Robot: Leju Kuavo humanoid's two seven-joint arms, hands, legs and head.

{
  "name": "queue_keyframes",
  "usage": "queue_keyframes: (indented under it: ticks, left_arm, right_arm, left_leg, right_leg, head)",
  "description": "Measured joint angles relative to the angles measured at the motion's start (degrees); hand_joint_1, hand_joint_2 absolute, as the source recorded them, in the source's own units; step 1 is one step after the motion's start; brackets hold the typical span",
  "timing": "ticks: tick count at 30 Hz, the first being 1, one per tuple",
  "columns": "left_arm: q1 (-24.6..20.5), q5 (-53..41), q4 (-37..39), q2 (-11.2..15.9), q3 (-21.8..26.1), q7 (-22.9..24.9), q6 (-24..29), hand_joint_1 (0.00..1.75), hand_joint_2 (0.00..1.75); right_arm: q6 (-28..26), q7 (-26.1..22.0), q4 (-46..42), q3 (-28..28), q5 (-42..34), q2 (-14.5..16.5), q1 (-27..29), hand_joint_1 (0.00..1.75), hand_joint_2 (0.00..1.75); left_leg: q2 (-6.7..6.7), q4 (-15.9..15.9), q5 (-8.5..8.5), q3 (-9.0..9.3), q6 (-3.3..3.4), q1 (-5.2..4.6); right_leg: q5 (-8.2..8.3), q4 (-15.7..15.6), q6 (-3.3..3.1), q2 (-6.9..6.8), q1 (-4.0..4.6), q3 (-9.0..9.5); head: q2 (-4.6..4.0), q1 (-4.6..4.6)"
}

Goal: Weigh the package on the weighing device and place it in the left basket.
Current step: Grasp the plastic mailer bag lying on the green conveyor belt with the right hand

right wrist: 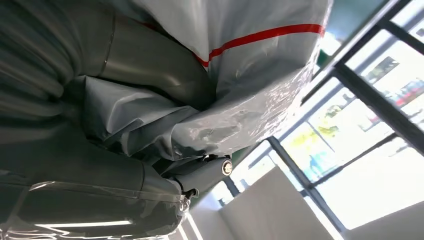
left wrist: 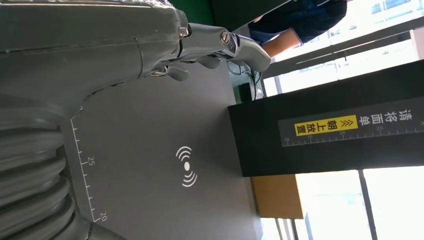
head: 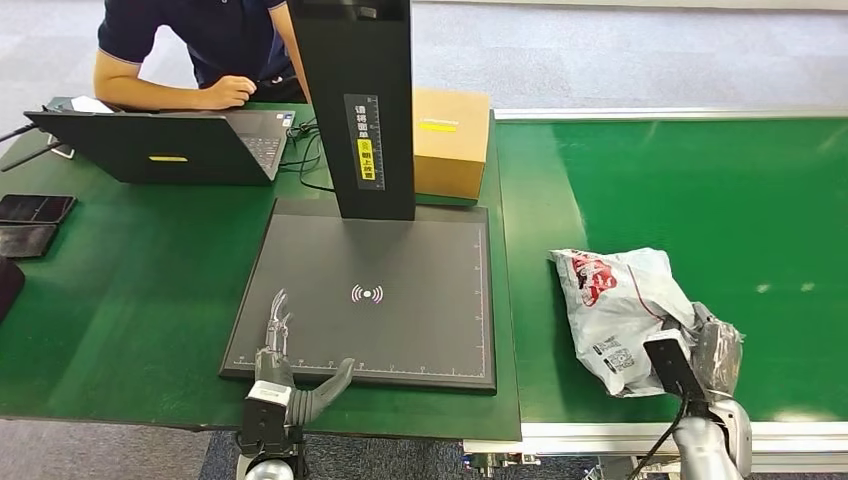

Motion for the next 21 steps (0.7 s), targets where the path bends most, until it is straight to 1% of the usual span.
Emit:
queue_keyframes:
  ticks: [7,10,16,21]
  left_arm:
    - [-0.22,0.93,0.01,0.24,-0.32,0.00,0.71,0.00,1.75]
    - [-0.40,1.44,0.00,0.43,-0.75,0.00,0.84,0.00,1.75]
    - [-0.70,2.07,0.00,0.63,-1.62,0.00,0.91,0.00,1.75]
    - [-1.23,1.72,0.00,0.64,-1.81,0.00,0.16,0.00,1.75]
  right_arm:
    - [-1.00,0.36,-8.08,5.49,0.32,0.71,0.35,1.74,1.75]
    - [-0.90,0.79,-10.47,7.99,0.59,0.57,-0.85,1.75,1.75]
    - [0.60,2.80,-11.82,13.82,1.86,-0.98,-8.61,1.75,1.75]
    - [1.57,5.92,-12.16,19.63,2.42,-2.49,-16.09,1.74,1.75]
  left_leg:
    - [0.00,0.00,0.01,-0.03,0.00,0.00]
    - [0.01,0.00,0.01,-0.05,0.01,0.00]
    - [0.03,0.01,0.08,-0.05,0.05,0.00]
    - [0.02,0.02,0.12,-0.07,0.04,0.00]
  right_leg:
    - [0.00,0.00,0.00,0.00,-0.01,-0.02]
    - [0.01,0.01,0.00,0.01,-0.01,-0.04]
    - [0.06,0.02,0.03,0.02,-0.02,-0.05]
    - [0.07,0.02,0.02,0.01,-0.02,-0.07]
  head:
    - [0.00,0.00]
    - [0.00,0.01]
    - [0.00,0.00]
    - [0.00,0.00]
